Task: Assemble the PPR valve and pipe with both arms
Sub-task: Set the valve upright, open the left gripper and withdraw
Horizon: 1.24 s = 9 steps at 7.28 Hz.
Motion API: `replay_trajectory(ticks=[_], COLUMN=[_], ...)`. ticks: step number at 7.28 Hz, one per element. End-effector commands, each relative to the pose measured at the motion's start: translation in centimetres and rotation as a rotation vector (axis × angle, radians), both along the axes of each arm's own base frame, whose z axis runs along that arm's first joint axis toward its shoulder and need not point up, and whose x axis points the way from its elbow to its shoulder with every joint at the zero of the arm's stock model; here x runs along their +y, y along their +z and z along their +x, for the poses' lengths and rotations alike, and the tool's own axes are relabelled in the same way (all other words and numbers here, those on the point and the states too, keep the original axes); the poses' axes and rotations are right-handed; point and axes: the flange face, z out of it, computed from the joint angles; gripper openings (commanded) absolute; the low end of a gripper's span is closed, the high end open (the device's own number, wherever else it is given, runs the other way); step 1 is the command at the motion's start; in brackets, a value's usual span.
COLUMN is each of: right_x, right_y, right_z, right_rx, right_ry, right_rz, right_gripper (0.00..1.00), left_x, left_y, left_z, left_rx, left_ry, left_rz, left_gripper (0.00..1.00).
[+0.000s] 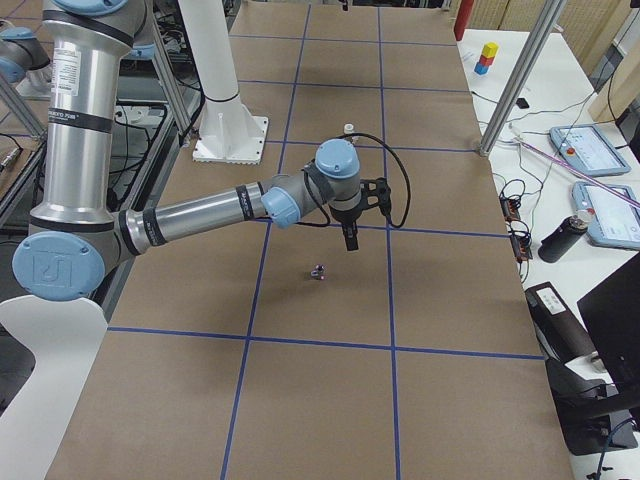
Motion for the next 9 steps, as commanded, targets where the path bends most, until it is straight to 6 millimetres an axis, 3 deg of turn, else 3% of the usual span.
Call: replay_trajectory(ticks=[1, 2, 4, 6, 9], right_x=[1.0, 1.7, 2.1, 3.6, 5.2], right_y=[-0.9, 0.2, 6.1, 8.0, 9.8], right_z=[-4.5, -5.9, -7.0, -8.3, -11.9], right_rx=[0.079, 0.107, 0.088, 0.129, 0.191], right_ry=[0.022, 0.007, -0.016, -0.041, -0.075], right_rz=[-0.009, 0.015, 0.059, 0.041, 0.029], right_gripper=[1.0, 1.0, 1.0, 1.0, 0.99], left_x=[-0.1, 0.4, 0.9, 0.9, 0.8], left_y=[7.2, 8.5, 9.4, 9.6, 10.0], left_z=[-10.1, -11.6, -11.6, -11.6, -11.5], left_rx=[0.043, 0.045, 0.047, 0.05, 0.049], left_ry=[-0.059, -0.091, -0.092, -0.095, -0.094], left_rz=[-0.06, -0.076, -0.064, -0.07, -0.079], left_gripper=[1.0, 1.0, 1.0, 1.0, 1.0])
